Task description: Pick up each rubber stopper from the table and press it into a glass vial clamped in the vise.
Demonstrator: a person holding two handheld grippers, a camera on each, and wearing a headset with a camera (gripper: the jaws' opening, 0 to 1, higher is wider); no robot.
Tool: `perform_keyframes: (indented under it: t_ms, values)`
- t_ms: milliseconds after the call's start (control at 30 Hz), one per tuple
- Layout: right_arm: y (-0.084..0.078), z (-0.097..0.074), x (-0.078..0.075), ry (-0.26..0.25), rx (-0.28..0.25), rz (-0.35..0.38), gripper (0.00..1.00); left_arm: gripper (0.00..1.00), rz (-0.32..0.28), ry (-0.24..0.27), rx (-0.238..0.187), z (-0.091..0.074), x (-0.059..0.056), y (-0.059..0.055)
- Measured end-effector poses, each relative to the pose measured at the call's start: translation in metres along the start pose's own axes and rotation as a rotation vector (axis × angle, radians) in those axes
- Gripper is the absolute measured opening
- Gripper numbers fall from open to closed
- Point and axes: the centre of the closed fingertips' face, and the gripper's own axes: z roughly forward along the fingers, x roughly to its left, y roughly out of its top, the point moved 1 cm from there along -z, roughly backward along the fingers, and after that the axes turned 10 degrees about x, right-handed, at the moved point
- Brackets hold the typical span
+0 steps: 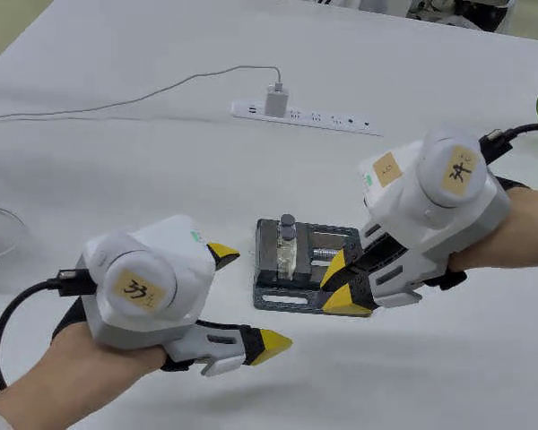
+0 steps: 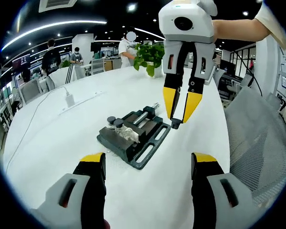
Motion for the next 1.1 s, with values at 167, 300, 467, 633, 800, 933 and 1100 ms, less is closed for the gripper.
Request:
perform_keyframes:
  t_ms: [167, 300, 467, 633, 800, 933, 1100]
  values:
    - [-0.006, 0.001, -0.005, 0.036, 0.022, 0.038, 0.07, 0.81, -0.045, 0.038, -0.007, -0.004, 0.01, -0.006]
    - [-0.006, 0.001, -0.019, -0.016, 0.041, -0.03, 0.07, 0.92, -0.094, 0.068, -0.02, -0.007, 0.017, -0.008]
    - [-0.005, -0.001, -0.036, -0.024, 0.064, -0.076, 0.07, 0.99, -0.107, 0.084, -0.019, -0.009, 0.02, -0.011]
    - [0.003, -0.004, -0.053, -0.051, 0.09, -0.149, 0.07, 0.99, -0.122, 0.09, -0.015, -0.009, 0.022, -0.013]
    - [0.008, -0.004, -0.066, -0.065, 0.132, -0.227, 0.07, 0.99, -0.131, 0.092, -0.016, -0.01, 0.021, -0.014]
    - [0.01, -0.002, -0.069, -0.078, 0.172, -0.309, 0.07, 0.99, -0.138, 0.095, -0.012, -0.01, 0.021, -0.015]
    - [0.011, 0.004, -0.069, -0.076, 0.203, -0.415, 0.06, 0.99, -0.14, 0.095, -0.008, -0.01, 0.02, -0.017]
